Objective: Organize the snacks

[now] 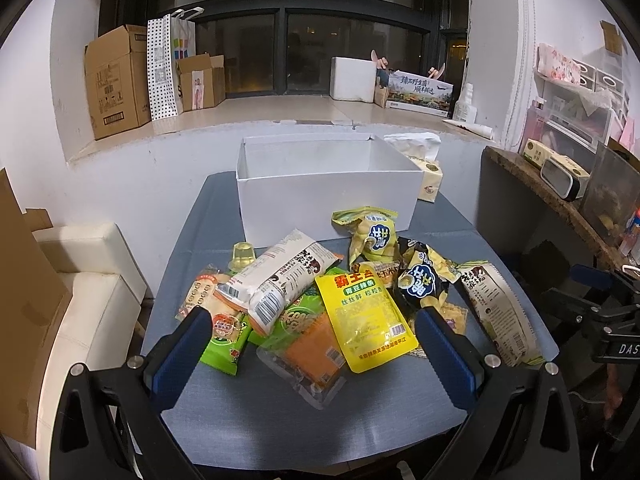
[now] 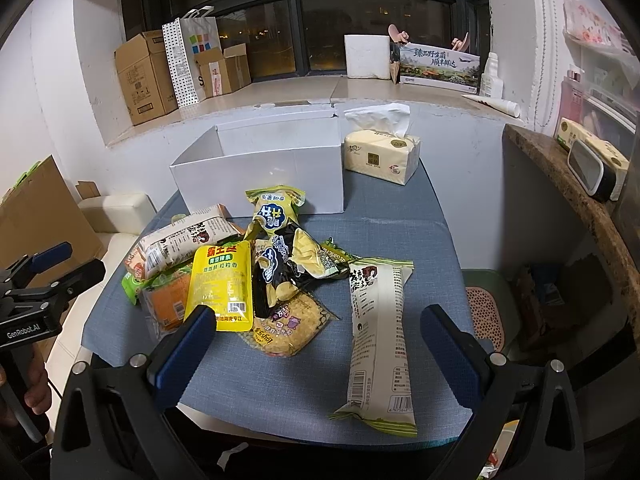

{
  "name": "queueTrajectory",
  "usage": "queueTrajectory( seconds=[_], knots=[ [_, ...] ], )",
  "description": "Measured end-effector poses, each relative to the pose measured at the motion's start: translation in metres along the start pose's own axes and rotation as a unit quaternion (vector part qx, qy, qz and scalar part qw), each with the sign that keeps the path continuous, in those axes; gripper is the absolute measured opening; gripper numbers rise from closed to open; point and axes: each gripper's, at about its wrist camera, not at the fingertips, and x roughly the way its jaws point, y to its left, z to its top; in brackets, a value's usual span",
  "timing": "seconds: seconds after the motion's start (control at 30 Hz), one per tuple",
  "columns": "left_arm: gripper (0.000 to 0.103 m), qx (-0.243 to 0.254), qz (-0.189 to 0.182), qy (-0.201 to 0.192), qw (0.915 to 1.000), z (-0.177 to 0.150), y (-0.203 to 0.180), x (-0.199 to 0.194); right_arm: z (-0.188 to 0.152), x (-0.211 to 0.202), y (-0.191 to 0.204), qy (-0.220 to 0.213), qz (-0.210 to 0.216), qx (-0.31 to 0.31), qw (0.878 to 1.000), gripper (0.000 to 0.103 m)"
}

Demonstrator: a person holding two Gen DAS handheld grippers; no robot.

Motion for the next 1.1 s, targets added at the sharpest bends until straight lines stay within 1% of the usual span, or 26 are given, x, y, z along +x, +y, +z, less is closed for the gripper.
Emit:
queueTrajectory(
  seconds=[0.47, 0.67, 0.8, 0.87, 0.93, 1.07, 1.1],
  knots=[
    [0.103, 0.004, 0.002, 0.001, 1.0000, 0.002, -0.002, 0.001, 0.000, 0.001, -0.001, 0.002, 0.001, 0.002, 1.000, 0.103],
    [0.103, 0.004, -0.004, -0.003, 1.0000, 0.002, -0.001, -0.001, -0.001, 0.012, -0.009, 0.014, -0.005, 0.007, 1.000, 0.103],
    [0.103, 0.006, -0.007, -0.004, 0.9999, 0.001, -0.002, 0.000, -0.001, 0.038, -0.022, 0.041, -0.018, 0.010, 0.999, 0.103],
    [0.103, 0.010, -0.009, -0.006, 0.9999, 0.000, -0.003, 0.000, -0.002, 0.060, -0.031, 0.060, -0.019, 0.007, 0.998, 0.103],
    [0.103, 0.012, -0.011, -0.005, 0.9999, 0.000, -0.004, 0.001, -0.004, 0.081, -0.040, 0.084, -0.032, 0.007, 0.996, 0.103],
    [0.103, 0.017, -0.015, -0.006, 0.9997, -0.001, -0.006, 0.000, -0.008, 0.115, -0.054, 0.120, -0.028, 0.018, 0.992, 0.103],
    [0.103, 0.017, -0.015, -0.006, 0.9997, -0.001, -0.006, 0.001, -0.010, 0.122, -0.057, 0.127, -0.036, 0.020, 0.991, 0.103]
  ],
)
